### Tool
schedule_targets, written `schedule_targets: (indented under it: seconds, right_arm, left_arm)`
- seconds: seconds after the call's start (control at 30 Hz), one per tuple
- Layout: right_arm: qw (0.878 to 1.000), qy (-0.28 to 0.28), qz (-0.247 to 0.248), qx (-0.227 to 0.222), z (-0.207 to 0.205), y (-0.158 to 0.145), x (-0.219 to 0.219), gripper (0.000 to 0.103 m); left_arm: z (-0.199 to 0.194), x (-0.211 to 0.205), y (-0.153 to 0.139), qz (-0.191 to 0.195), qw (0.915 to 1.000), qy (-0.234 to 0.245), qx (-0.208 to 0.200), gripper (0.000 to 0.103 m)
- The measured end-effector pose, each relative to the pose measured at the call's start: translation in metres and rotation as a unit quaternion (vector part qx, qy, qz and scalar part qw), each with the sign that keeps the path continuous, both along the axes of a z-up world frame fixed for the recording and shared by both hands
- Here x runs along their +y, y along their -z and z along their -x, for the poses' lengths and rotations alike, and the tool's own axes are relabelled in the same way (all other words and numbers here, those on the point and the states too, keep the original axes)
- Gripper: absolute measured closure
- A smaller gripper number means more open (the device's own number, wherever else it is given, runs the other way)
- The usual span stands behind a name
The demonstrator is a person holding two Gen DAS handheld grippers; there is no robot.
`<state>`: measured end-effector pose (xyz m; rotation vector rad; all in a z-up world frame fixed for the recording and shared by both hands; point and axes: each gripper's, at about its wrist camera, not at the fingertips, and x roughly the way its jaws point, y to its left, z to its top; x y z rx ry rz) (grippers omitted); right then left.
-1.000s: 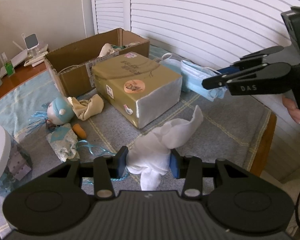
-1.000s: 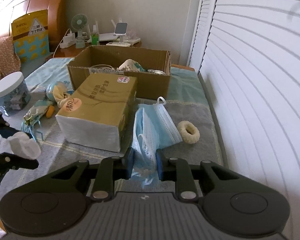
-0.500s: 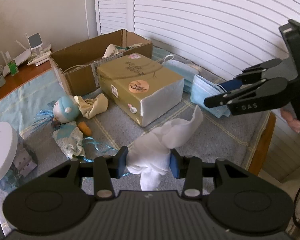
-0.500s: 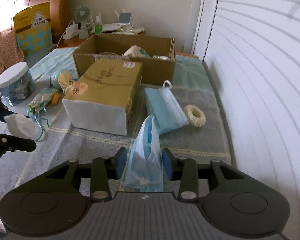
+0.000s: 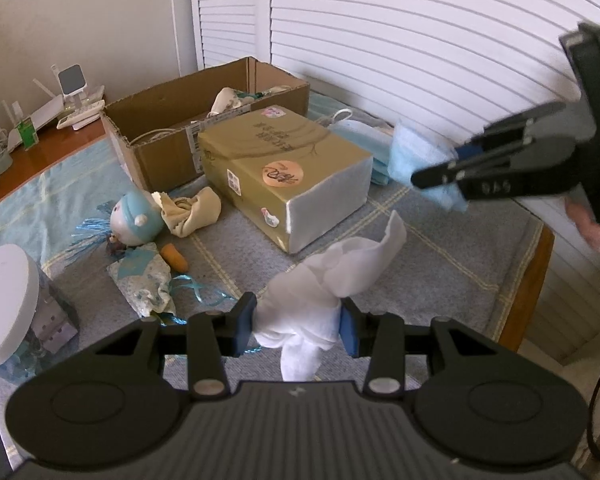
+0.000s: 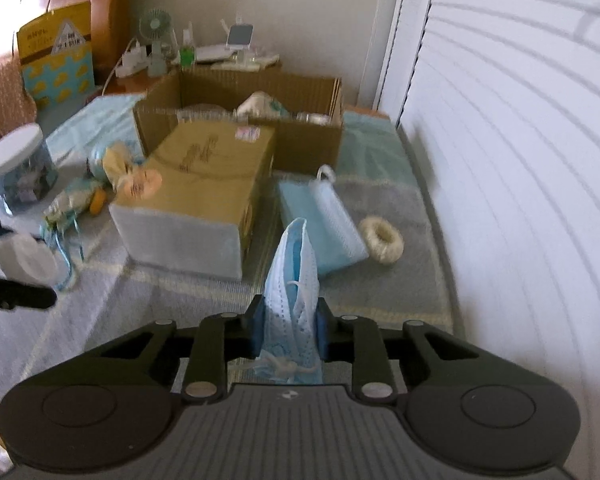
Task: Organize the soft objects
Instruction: 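Lift the mask with the right tool and drop it into the cardboard box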
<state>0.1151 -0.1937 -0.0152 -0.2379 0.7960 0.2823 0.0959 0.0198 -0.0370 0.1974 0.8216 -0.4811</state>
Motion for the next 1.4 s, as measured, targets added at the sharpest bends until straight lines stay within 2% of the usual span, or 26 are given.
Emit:
schedule_targets:
  seconds: [0.2,0.4,0.67,0.83,0.87,0.9,1.0,1.07,1.1,1.17,1.4]
  right_arm:
    - [0.999,-0.013,-0.005,-0.045,-0.025,-0.032,0.011,0.074]
    - [0.997,-0.023,-0.013,-0.074,-0.088,-0.054,0.023,0.074]
    - [0.997,-0.035,-0.005,-0.076,-0.179,-0.059,0.043,0.074]
    - [0.997,-0.037,-0.009,-0.068,-0.217,-0.050,0.052,0.074]
    - [0.997,-0.036,-0.007,-0.068,-0.223,-0.046,0.053,0.069]
    - [0.997,-0.032,-0.007,-0.067,-0.225,-0.042,0.051,0.058]
    - [0.998,-0.014,-0.014,-0.057,-0.230,-0.034,0.044,0.036]
    - [0.998,-0.003,-0.026,-0.050,-0.223,-0.031,0.036,0.027]
    - [0.998,0.001,-0.029,-0.050,-0.218,-0.032,0.032,0.016]
    - [0.998,0.005,-0.035,-0.058,-0.200,-0.033,0.026,0.002]
    - [0.998,0.011,-0.041,-0.052,-0.137,-0.039,0.015,0.000]
  left_arm:
    - [-0.001,0.003,-0.005,0.005,1.0000,-0.002,-0.006,0.061]
    - [-0.007,0.010,-0.008,0.013,0.9998,-0.013,-0.008,0.061]
    - [-0.019,0.025,-0.011,0.018,0.9990,-0.041,-0.008,0.061]
    - [-0.025,0.032,-0.013,0.015,0.9983,-0.056,-0.009,0.061]
    - [-0.026,0.033,-0.012,0.014,0.9982,-0.058,-0.009,0.061]
    - [-0.027,0.033,-0.012,0.014,0.9981,-0.059,-0.008,0.061]
    - [-0.028,0.034,-0.011,0.012,0.9980,-0.062,-0.007,0.061]
    - [-0.028,0.033,-0.011,0.011,0.9980,-0.061,-0.007,0.061]
    - [-0.029,0.033,-0.012,0.011,0.9981,-0.060,-0.007,0.061]
    - [-0.030,0.032,-0.013,0.009,0.9982,-0.059,-0.007,0.061]
    - [-0.035,0.026,-0.020,0.000,0.9983,-0.058,-0.004,0.061]
